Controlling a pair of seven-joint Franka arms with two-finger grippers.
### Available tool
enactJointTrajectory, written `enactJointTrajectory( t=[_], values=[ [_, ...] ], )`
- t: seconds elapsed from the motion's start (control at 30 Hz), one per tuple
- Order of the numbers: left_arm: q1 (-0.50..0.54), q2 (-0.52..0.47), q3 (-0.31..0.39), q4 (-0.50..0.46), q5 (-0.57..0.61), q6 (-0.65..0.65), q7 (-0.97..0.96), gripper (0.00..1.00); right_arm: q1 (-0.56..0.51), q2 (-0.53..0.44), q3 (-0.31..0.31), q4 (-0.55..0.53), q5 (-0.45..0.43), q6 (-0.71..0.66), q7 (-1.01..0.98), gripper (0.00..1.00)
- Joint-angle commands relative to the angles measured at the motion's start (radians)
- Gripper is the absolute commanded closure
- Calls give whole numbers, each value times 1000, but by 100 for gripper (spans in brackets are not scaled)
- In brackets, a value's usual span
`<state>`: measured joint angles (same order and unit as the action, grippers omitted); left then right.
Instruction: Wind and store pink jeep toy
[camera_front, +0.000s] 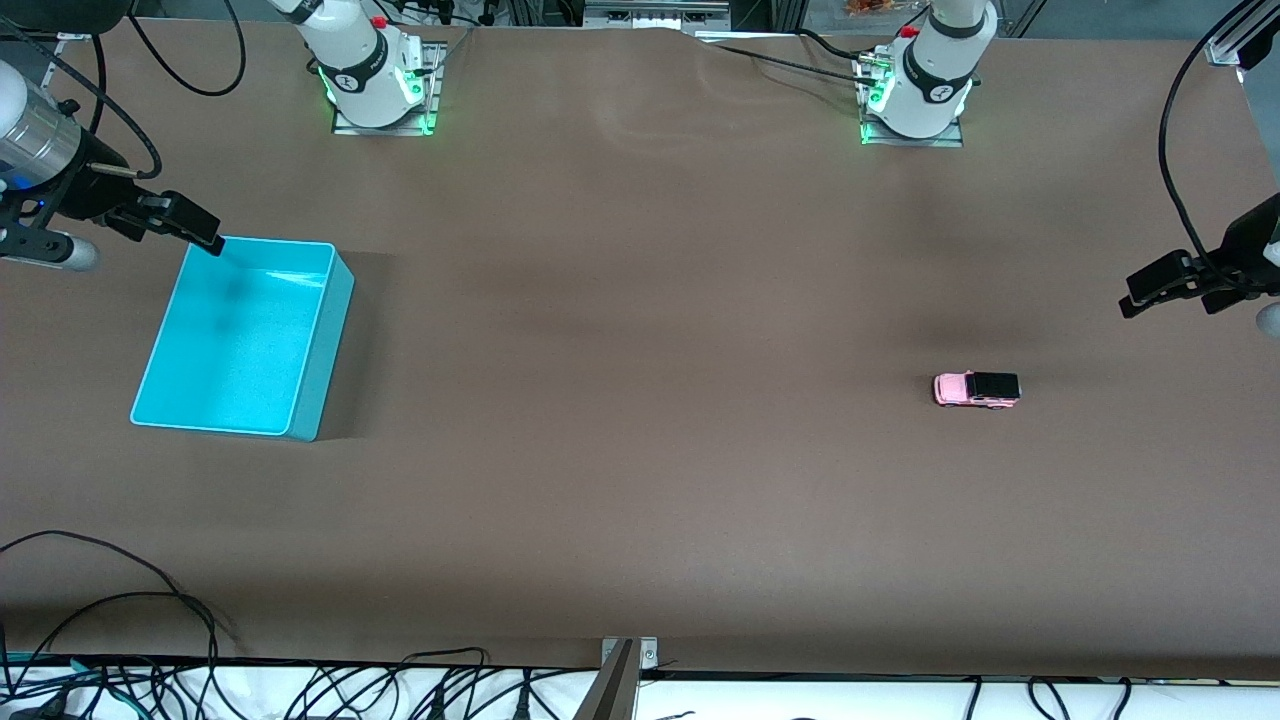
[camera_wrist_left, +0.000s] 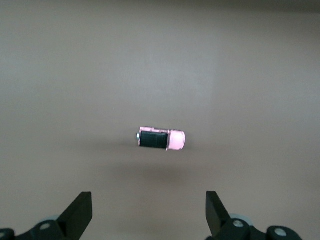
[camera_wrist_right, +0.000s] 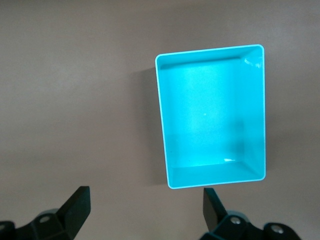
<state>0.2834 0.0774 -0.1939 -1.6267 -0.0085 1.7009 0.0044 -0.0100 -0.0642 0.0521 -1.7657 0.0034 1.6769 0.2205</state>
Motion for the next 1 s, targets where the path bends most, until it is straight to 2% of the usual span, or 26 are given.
enactJointTrajectory(
  t=[0.0,0.17,0.97],
  values=[
    [2,-8,-4,-15,39,-35,-1,0,1,-14,0,3,-11,-23,-6,0],
    [-1,-2,-9,-15,64,-78,-1,0,-2,-6,-2,15,-11,-26,-18,0],
    [-3,4,-10,5,64,-76,-3,0,-2,-6,-2,15,-10,-29,-17,0]
  ],
)
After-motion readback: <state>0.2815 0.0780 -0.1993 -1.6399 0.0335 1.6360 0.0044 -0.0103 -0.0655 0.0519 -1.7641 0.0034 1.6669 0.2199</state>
